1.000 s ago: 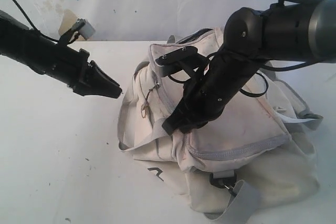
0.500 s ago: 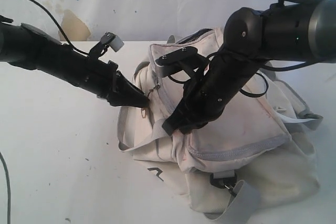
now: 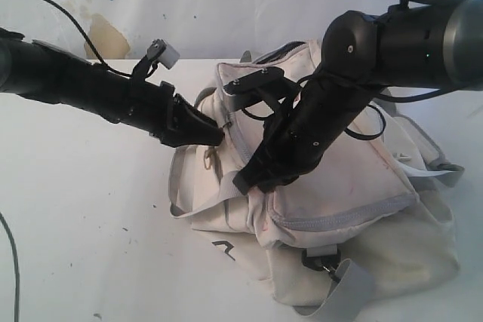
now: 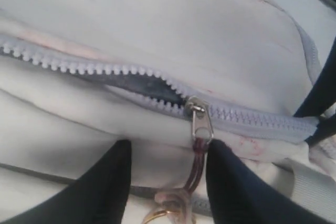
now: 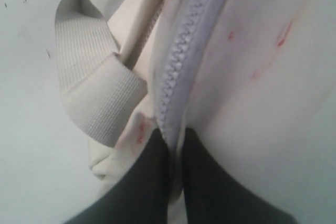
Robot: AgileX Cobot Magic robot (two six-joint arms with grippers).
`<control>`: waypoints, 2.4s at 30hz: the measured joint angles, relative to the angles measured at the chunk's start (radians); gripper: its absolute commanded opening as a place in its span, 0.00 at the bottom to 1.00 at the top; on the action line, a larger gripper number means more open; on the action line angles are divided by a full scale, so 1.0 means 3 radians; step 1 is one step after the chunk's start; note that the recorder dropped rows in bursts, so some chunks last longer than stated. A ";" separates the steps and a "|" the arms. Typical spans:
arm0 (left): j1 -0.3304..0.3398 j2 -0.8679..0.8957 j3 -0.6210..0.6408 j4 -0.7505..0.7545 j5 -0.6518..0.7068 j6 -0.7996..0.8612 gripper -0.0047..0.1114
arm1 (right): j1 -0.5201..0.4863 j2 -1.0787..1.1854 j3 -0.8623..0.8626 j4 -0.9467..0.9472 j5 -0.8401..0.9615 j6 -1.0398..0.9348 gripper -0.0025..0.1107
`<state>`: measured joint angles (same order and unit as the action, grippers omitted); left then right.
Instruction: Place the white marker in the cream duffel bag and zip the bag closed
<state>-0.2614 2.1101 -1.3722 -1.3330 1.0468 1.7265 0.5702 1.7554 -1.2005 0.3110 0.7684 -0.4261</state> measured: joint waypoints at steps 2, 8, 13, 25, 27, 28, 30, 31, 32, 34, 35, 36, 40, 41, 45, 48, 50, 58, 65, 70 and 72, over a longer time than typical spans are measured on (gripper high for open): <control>-0.0007 0.0067 0.0000 -0.0106 0.0000 0.0000 0.45 | 0.0000 0.0000 0.0000 0.0000 0.0000 0.0006 0.02; -0.0021 0.0164 0.0000 -0.0256 0.0059 0.0000 0.45 | 0.0000 0.0000 0.0000 0.0000 0.0000 0.0006 0.02; -0.0021 0.0164 0.0000 -0.0333 0.0290 0.0182 0.44 | 0.0000 0.0000 0.0000 0.0000 0.0000 0.0006 0.02; -0.0021 0.0164 0.0000 -0.0201 0.0149 0.0360 0.27 | 0.0000 0.0000 0.0000 0.0000 0.0000 0.0012 0.02; -0.0021 0.0164 0.0000 -0.0175 0.0134 0.0360 0.26 | 0.0000 0.0000 0.0000 0.0000 0.0000 0.0012 0.02; -0.0021 0.0164 0.0000 -0.0111 0.0129 0.0360 0.26 | 0.0000 0.0000 0.0000 0.0000 0.0000 0.0012 0.02; -0.0021 0.0164 0.0000 -0.0065 0.0111 0.0362 0.26 | 0.0000 0.0000 0.0000 0.0000 0.0000 0.0012 0.02; -0.0026 0.0164 0.0000 -0.0065 0.0111 0.0362 0.26 | 0.0000 0.0000 0.0000 0.0000 0.0000 0.0012 0.02; -0.0026 0.0164 0.0000 -0.0065 0.0111 0.0362 0.26 | 0.0000 0.0000 0.0000 0.0000 0.0000 0.0012 0.02; -0.0054 0.0164 0.0000 -0.0065 0.0088 0.0362 0.26 | 0.0000 0.0000 0.0000 0.0000 0.0000 0.0012 0.02; -0.0076 0.0164 0.0000 -0.0065 0.0088 0.0362 0.26 | 0.0000 0.0000 0.0000 0.0000 0.0000 0.0012 0.02; -0.0102 0.0169 0.0000 -0.0071 0.0099 0.0362 0.26 | 0.0000 0.0000 0.0000 0.0000 0.0000 0.0012 0.02; -0.0147 0.0190 0.0000 -0.0100 0.0132 0.0362 0.26 | 0.0000 0.0000 0.0000 0.0000 0.0000 0.0012 0.02; -0.0152 0.0190 0.0000 -0.0105 0.0132 0.0362 0.26 | 0.0000 0.0000 0.0000 0.0000 0.0000 0.0012 0.02; -0.0152 0.0190 0.0000 -0.0126 0.0132 0.0362 0.11 | 0.0000 0.0000 0.0000 0.0000 0.0000 0.0012 0.02; -0.0152 0.0190 0.0000 -0.0147 0.0132 0.0362 0.04 | 0.0000 0.0000 0.0000 0.0000 0.0000 0.0012 0.02; -0.0152 0.0190 0.0000 -0.0147 0.0132 0.0362 0.04 | 0.0000 0.0000 0.0000 0.0000 0.0000 0.0012 0.02; 0.0057 0.0190 -0.0147 -0.0149 0.0185 0.0134 0.04 | 0.0000 0.0000 0.0000 -0.0069 0.0021 0.0012 0.02; 0.0348 0.0190 -0.0266 -0.0149 0.0287 0.0016 0.04 | 0.0000 0.0000 0.0000 -0.0120 0.0001 -0.0104 0.02; 0.0551 0.0190 -0.0266 -0.0159 0.0294 0.0010 0.04 | 0.0000 0.0000 0.0000 -0.0120 -0.0035 -0.0275 0.02; 0.0616 0.0190 -0.0266 -0.0168 0.0313 0.0010 0.04 | 0.0000 0.0000 0.0000 -0.0120 -0.0049 -0.0403 0.02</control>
<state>-0.0766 2.1672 -1.4520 -1.3834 1.1407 1.7294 0.5702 1.7554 -1.2005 0.2751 0.7537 -0.5470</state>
